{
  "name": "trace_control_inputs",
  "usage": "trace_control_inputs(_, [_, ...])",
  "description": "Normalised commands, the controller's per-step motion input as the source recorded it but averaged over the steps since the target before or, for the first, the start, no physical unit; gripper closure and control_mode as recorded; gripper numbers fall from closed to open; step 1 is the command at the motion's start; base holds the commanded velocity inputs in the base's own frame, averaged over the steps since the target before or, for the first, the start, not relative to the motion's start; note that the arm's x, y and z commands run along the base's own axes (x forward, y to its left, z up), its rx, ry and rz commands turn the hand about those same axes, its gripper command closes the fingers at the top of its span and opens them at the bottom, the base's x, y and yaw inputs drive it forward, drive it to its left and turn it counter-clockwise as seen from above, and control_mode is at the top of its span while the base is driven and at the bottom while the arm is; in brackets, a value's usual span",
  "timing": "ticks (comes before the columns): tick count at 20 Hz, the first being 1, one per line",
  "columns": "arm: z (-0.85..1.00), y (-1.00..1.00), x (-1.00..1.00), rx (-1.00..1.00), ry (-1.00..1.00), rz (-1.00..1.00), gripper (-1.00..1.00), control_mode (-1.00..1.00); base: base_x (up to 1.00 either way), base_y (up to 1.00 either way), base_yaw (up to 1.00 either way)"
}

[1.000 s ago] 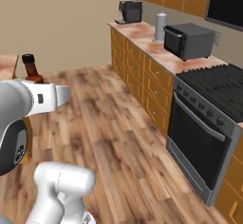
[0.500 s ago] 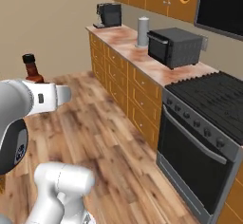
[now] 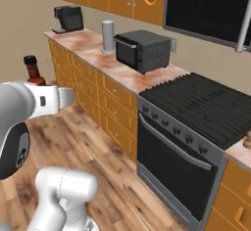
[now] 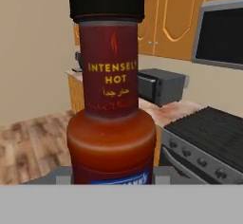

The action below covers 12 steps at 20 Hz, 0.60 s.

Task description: Take 2 condiments from the cabinet and move them on the counter near the stove.Make sure the condiments are lined up with each other, next to each other.

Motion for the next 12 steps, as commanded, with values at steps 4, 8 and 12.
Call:
trace_control_inputs(4, [0.00,0.00,0.00,0.00,0.00,0.00,1.00,1.00,0.28,-0.23,-0.48])
trace_control_inputs(8, [0.00,0.00,0.00,0.00,0.00,0.00,1.00,1.00,0.30,-0.19,-0.44])
trace_control_inputs(12, [0.00,0.00,0.00,0.00,0.00,0.00,1.00,1.00,0.33,-0.14,-0.30])
